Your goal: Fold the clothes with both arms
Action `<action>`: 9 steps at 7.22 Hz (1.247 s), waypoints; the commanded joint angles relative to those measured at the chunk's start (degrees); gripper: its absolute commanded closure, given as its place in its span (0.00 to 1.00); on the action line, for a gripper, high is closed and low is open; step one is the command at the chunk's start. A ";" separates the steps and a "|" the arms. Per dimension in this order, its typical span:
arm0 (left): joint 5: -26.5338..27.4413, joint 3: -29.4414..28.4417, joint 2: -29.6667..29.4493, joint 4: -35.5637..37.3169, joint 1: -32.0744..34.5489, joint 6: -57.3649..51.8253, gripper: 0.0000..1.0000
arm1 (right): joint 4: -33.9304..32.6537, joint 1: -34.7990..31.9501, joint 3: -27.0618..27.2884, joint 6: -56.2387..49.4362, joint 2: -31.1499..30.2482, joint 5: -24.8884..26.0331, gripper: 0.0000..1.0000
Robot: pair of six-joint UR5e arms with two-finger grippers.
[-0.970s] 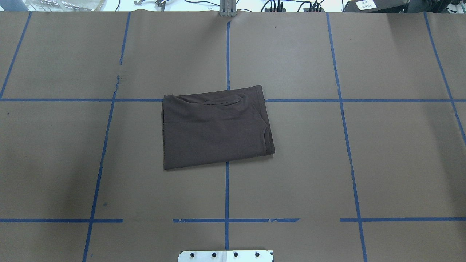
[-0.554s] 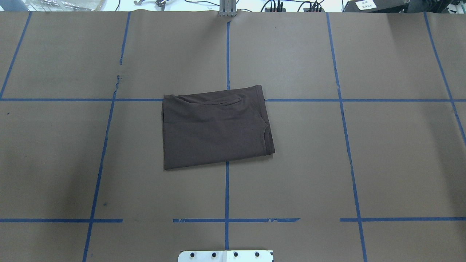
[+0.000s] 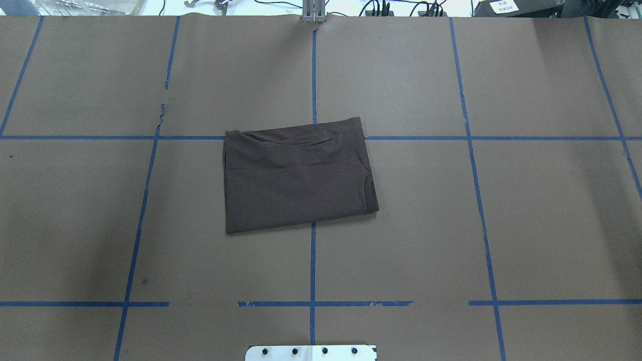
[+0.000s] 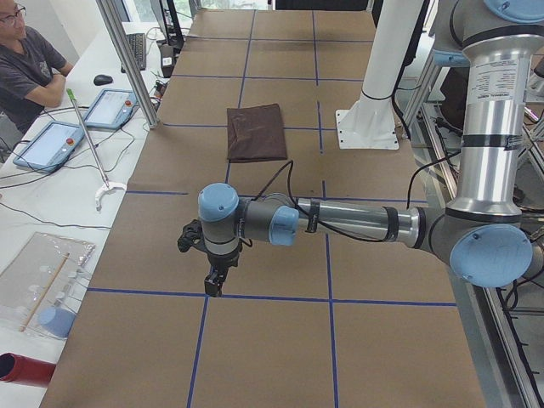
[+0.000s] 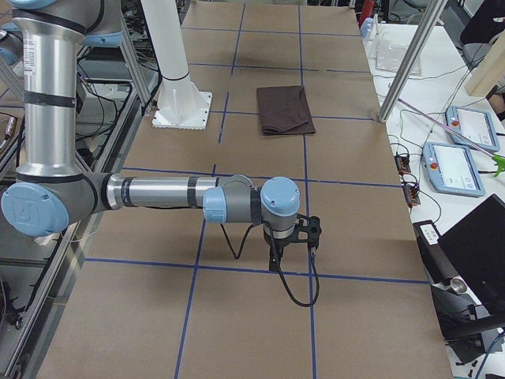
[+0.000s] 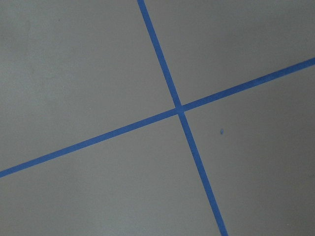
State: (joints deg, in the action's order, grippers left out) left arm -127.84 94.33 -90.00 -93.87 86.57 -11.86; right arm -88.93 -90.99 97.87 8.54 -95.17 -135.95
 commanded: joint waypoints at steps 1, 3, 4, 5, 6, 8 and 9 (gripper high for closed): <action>-0.13 -0.02 0.09 0.00 0.00 0.00 0.00 | 0.16 0.11 -0.04 0.16 -0.10 -0.28 0.00; -0.31 -0.37 0.00 0.09 0.00 6.27 0.00 | 0.16 0.11 0.22 0.16 -0.10 -0.37 0.00; -0.22 -0.03 -0.35 0.09 -0.09 13.46 0.00 | 0.16 0.02 0.31 0.16 -0.19 -0.37 0.00; -0.48 -0.11 -0.09 0.09 -0.09 15.71 0.00 | 0.16 0.02 0.31 0.16 -0.19 -0.46 0.00; -0.48 -0.03 -0.09 0.18 0.00 15.73 0.00 | 0.24 0.02 0.39 -0.02 -0.10 -0.37 0.00; -2.84 -0.46 0.00 0.26 0.00 15.56 0.00 | 0.24 -0.06 0.57 -0.02 -0.19 -0.46 0.00; -4.07 -0.55 0.09 0.26 0.00 15.29 0.00 | 0.33 -0.07 0.57 -0.02 -0.10 -0.37 0.00</action>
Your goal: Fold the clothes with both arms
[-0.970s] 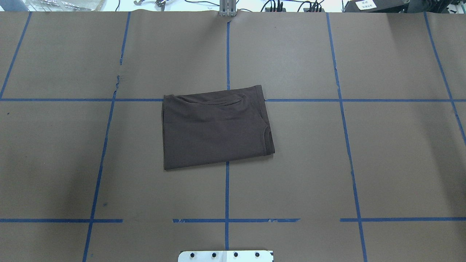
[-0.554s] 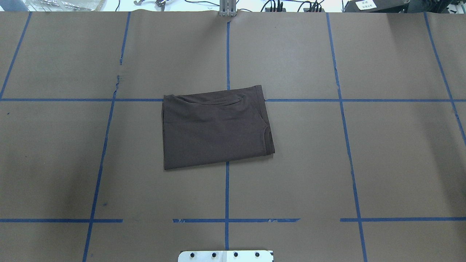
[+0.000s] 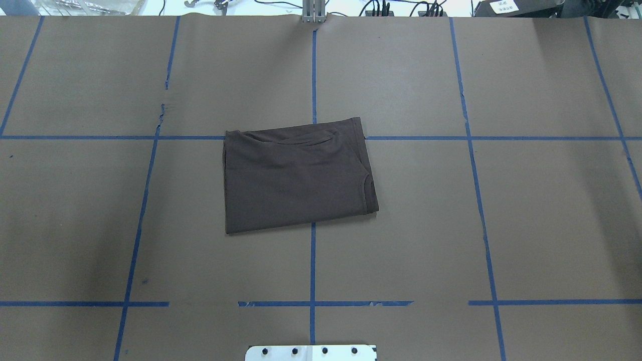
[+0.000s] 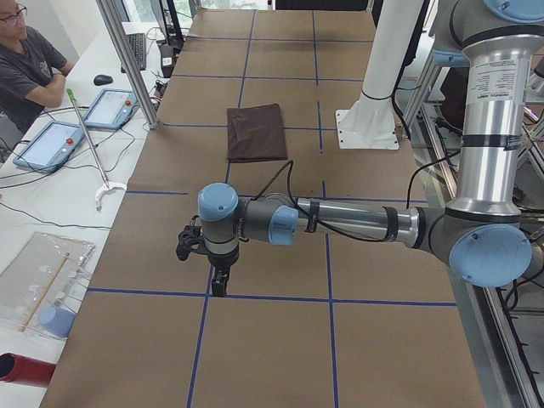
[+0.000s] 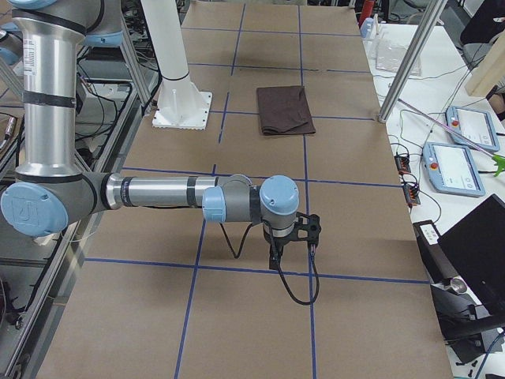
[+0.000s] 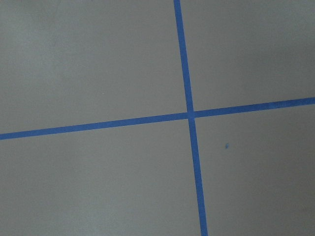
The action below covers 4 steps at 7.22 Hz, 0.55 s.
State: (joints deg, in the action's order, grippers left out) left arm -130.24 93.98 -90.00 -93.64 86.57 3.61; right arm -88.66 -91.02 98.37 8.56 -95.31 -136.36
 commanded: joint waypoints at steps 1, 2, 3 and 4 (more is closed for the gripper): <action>-1.68 -0.20 0.18 0.04 0.01 -0.18 0.00 | 0.07 -0.03 0.06 -0.03 0.03 0.04 0.00; -1.68 -0.20 0.18 -0.05 0.01 -0.18 0.00 | 0.07 -0.03 0.06 -0.03 0.03 0.04 0.00; -1.68 -0.02 0.18 -0.05 0.01 -0.18 0.00 | 0.07 -0.03 0.06 0.06 0.03 0.04 0.00; -1.68 0.15 0.18 0.04 0.01 -0.18 0.00 | 0.07 -0.03 0.06 0.06 0.03 0.04 0.00</action>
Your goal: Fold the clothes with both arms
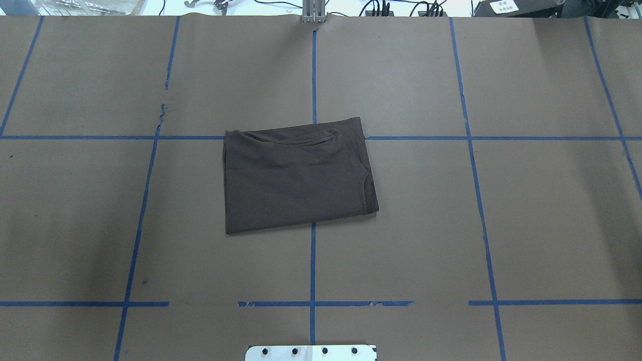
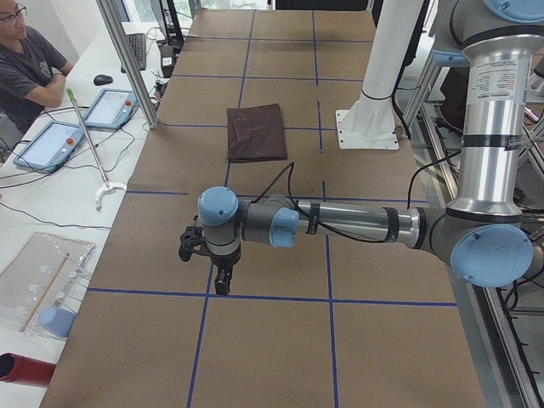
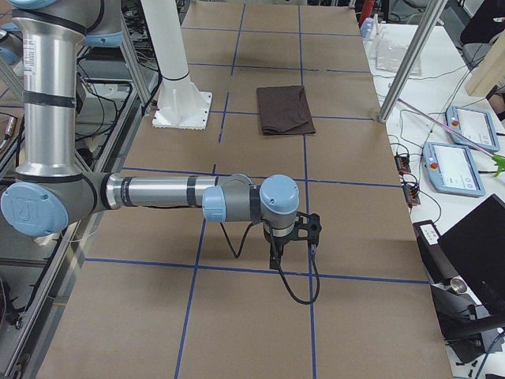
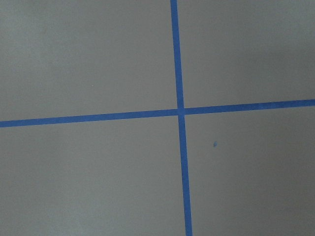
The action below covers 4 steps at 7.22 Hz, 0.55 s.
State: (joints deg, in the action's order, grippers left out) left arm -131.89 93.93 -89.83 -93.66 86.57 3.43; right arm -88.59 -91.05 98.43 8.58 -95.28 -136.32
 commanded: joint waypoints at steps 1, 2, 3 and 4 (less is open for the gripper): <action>-0.03 0.20 0.09 -0.03 0.00 0.00 0.00 | -0.09 0.00 0.00 0.03 0.00 0.00 0.00; -0.03 0.11 0.09 -0.03 0.09 0.00 0.00 | -0.09 0.00 0.09 0.03 0.00 -0.09 0.00; -0.03 0.02 0.09 -0.03 0.00 0.00 0.00 | -0.09 -0.09 0.53 0.03 0.00 -0.17 0.00; 0.06 0.02 0.09 -0.03 0.00 0.00 0.00 | -0.17 -0.09 2.36 0.03 -0.08 -0.35 0.00</action>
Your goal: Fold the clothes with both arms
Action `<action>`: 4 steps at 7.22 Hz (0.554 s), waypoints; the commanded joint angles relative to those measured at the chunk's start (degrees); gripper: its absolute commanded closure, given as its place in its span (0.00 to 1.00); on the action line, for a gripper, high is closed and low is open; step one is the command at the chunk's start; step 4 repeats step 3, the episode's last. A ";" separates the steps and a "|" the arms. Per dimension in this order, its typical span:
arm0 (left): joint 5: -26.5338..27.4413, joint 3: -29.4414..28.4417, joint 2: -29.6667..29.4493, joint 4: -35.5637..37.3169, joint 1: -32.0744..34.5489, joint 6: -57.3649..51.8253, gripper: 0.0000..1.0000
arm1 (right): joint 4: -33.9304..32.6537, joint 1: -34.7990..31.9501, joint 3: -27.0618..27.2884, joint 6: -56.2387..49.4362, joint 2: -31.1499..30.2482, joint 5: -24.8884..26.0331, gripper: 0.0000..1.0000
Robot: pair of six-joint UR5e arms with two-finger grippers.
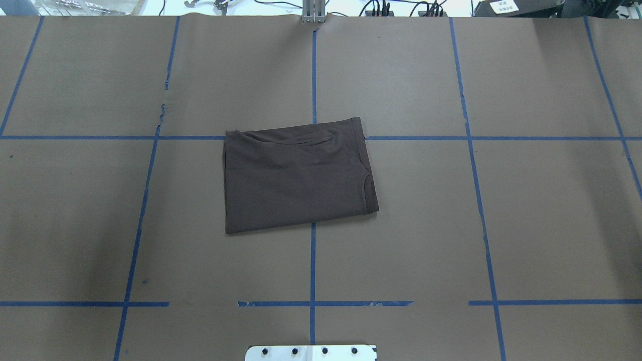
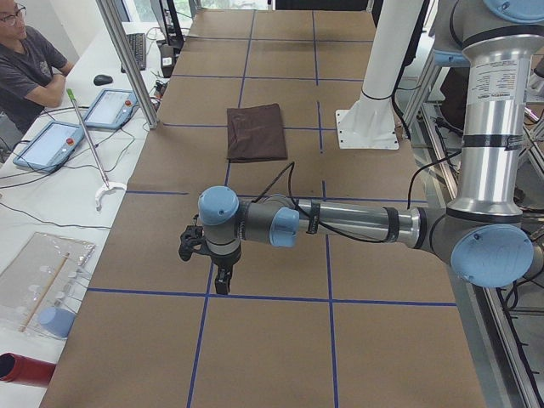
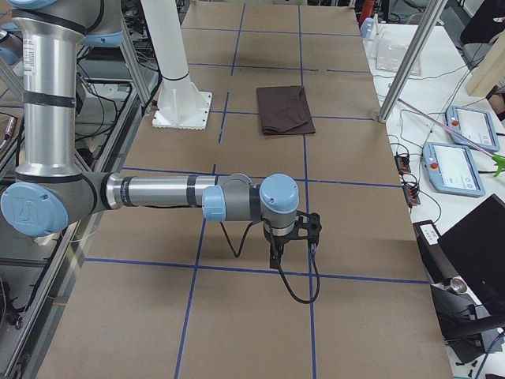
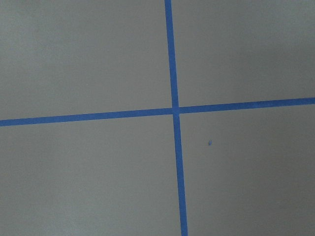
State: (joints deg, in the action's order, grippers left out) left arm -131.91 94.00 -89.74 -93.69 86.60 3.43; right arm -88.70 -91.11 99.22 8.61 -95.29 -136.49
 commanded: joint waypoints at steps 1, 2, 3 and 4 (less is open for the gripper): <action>-0.02 -0.05 0.01 0.00 -0.02 0.00 0.00 | -0.16 -0.03 2.99 0.00 -0.34 -0.62 0.00; -0.02 0.13 0.01 0.00 0.06 0.00 0.00 | -0.07 0.06 2.56 0.09 -1.38 0.08 0.00; -0.02 0.22 0.01 0.00 0.06 0.00 0.00 | -0.16 -0.03 3.17 0.52 -1.48 -0.26 0.00; -0.02 0.22 0.01 0.00 0.06 0.00 0.00 | -0.16 -0.03 3.17 0.52 -1.48 -0.26 0.00</action>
